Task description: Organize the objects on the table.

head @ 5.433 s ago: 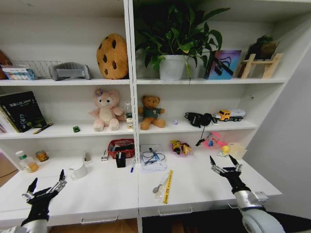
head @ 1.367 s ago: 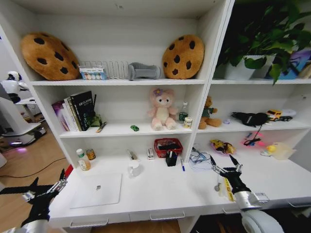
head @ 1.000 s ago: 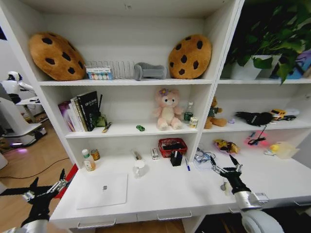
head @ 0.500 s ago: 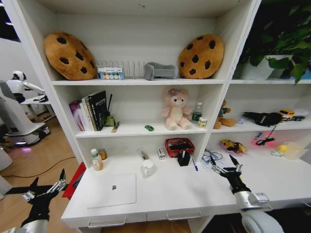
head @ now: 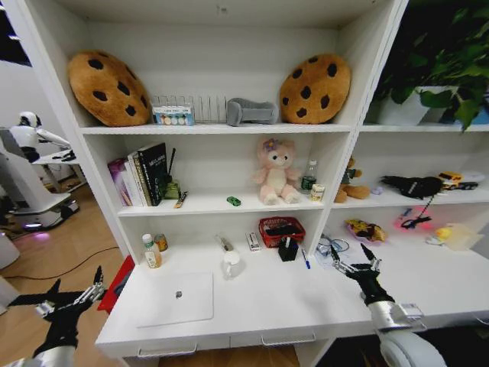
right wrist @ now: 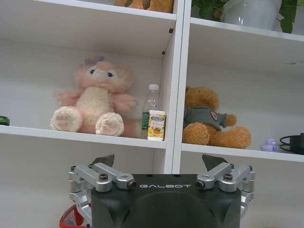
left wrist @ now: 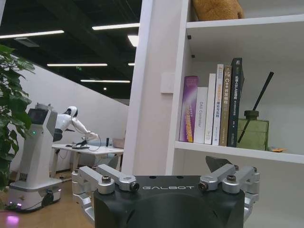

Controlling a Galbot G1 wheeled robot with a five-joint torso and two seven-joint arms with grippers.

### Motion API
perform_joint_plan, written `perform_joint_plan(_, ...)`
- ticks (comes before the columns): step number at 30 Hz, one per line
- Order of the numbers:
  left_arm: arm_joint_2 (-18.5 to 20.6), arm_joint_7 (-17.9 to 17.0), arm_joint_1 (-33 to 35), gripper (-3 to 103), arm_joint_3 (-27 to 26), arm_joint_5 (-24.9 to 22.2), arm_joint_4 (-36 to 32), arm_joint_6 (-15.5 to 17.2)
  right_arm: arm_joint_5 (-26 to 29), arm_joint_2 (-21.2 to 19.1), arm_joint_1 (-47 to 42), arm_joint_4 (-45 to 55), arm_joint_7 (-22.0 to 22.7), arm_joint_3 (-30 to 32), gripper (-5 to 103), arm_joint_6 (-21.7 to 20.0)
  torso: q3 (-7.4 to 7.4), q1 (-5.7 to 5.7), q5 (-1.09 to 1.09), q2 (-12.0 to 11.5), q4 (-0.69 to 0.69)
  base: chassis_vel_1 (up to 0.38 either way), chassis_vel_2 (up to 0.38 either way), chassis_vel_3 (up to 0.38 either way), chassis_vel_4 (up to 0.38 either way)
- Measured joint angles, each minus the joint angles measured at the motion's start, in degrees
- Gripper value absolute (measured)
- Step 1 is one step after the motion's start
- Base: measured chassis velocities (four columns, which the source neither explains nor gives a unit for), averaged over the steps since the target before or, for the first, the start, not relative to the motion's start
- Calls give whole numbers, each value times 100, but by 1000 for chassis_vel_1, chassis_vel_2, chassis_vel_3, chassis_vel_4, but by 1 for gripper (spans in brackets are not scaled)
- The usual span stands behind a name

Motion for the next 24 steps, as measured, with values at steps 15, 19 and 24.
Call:
perform_joint_plan(15, 0, 0, 0, 100, 0, 0, 0, 0, 0, 0, 0, 0, 0, 1, 100, 0, -1, -3, -1, 1, 0, 194, -199, -206, 198)
perform_joint_plan(19, 0, 0, 0, 100, 1, 0, 0, 0, 0, 0, 0, 0, 0, 0, 100, 0, -1, -3, 1, 1, -1, 297, -307, -314, 313)
perform_joint_plan(24, 0, 1, 0, 100, 1, 0, 0, 0, 0, 0, 0, 0, 1, 0, 100, 0, 0, -2, 1, 1, 0, 344, -362, -357, 348)
